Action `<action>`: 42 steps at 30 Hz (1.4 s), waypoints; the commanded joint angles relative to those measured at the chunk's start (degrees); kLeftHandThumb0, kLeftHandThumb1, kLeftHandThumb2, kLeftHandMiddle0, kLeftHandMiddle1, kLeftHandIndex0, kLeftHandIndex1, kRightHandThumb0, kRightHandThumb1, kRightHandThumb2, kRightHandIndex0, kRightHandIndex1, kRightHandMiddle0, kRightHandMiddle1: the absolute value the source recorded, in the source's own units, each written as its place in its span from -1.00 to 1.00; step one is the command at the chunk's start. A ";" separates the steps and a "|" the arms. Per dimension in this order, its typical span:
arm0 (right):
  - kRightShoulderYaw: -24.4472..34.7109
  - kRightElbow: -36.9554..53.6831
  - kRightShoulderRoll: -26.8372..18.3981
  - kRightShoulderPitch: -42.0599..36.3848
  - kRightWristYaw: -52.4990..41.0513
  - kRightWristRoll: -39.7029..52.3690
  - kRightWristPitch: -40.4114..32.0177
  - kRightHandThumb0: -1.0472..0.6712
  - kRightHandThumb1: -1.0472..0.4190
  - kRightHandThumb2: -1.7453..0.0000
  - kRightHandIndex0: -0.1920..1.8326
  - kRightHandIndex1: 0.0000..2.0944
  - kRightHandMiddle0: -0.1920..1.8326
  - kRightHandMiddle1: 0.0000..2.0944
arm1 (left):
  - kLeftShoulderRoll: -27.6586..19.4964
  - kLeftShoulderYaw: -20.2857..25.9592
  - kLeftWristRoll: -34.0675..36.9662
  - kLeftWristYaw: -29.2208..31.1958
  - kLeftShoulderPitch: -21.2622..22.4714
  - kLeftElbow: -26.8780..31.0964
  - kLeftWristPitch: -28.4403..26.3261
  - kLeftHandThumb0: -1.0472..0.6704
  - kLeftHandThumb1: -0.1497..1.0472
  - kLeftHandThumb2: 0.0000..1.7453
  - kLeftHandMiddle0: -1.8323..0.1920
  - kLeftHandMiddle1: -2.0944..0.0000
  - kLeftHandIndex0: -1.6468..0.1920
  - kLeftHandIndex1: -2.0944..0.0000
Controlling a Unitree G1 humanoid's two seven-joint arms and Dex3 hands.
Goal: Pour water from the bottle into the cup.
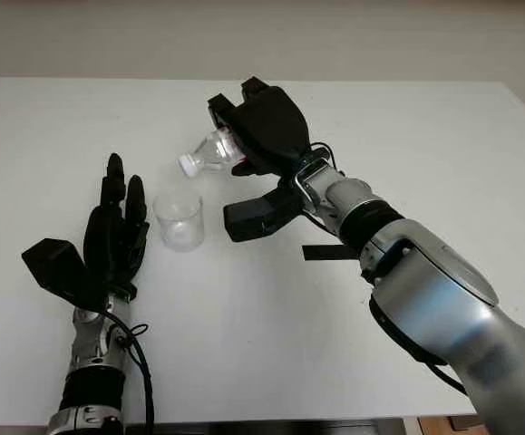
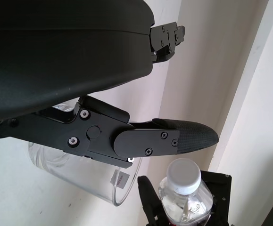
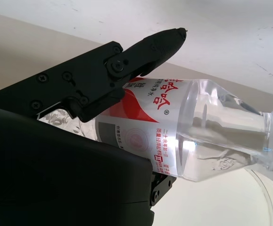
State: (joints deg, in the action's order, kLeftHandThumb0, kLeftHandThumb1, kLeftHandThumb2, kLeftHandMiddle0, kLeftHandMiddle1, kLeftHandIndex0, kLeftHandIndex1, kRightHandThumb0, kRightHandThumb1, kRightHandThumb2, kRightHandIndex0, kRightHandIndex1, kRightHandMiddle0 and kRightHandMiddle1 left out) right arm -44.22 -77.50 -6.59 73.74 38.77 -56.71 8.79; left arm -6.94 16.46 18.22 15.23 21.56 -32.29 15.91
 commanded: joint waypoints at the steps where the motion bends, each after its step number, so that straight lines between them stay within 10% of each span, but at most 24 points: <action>1: -0.39 0.25 -0.20 2.13 0.33 -0.31 0.04 -0.32 -1.00 0.91 0.30 1.00 -0.54 0.96 | 0.88 -0.19 -0.39 -0.02 -1.69 -2.59 0.02 -0.63 1.00 -0.53 0.97 0.95 0.99 0.96; 29: -2.99 -0.02 -1.13 1.51 3.26 -1.90 -0.57 -0.32 -0.98 0.94 0.32 1.00 -0.47 0.97 | 0.78 -0.13 -0.45 -0.70 -1.46 -2.20 -0.69 -0.63 1.00 -0.55 0.96 0.94 0.98 0.95; 42: 13.69 0.92 -2.67 -3.04 -3.42 16.12 6.24 -0.23 -1.00 0.75 0.47 1.00 -0.07 1.00 | -0.13 -0.29 -0.67 0.13 -0.87 -2.37 -1.44 -0.63 1.00 -0.53 0.94 0.94 0.97 0.94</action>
State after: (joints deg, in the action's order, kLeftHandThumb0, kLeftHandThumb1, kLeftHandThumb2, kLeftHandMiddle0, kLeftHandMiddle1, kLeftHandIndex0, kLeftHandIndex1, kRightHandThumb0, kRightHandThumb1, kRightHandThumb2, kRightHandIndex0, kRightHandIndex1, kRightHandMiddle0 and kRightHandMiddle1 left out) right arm -32.95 -77.64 -8.47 71.33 36.09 -42.63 14.32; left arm -7.21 16.33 17.80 15.17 22.31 -33.07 15.28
